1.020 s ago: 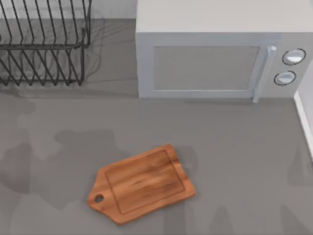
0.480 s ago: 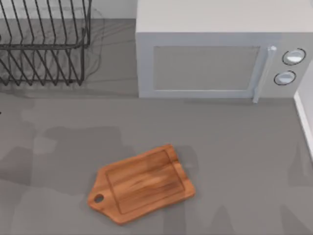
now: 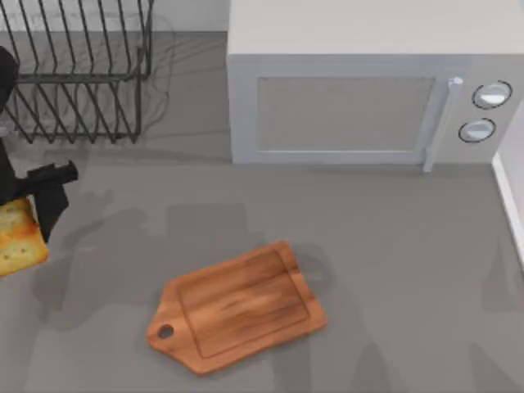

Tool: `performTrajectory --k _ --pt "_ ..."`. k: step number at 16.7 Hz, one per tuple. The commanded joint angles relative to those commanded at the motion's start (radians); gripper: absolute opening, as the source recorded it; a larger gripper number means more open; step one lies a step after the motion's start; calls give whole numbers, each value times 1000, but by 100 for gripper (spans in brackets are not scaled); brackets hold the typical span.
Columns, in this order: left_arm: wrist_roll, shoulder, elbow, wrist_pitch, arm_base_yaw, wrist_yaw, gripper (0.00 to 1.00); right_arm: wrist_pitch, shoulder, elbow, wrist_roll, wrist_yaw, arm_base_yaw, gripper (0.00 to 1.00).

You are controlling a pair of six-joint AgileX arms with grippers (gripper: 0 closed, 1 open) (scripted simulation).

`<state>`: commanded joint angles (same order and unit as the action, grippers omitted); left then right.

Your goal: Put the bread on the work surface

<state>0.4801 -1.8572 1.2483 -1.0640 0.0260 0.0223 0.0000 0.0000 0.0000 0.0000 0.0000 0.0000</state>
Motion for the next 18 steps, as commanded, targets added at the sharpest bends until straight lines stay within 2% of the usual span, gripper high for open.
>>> performTrajectory --k 5,9,13,18 --pt "653 -39 -19 -3 180 -15 0 0 0 0 0 0 0 100" --pt "1094 -46 -11 -3 339 -33 0 0 0 0 0 0 0 100" --pt "1424 -38 18 3 494 -46 0 0 0 0 0 0 0 100" --pt "1694 -8 65 17 646 -47 0 0 0 0 0 0 0 100"
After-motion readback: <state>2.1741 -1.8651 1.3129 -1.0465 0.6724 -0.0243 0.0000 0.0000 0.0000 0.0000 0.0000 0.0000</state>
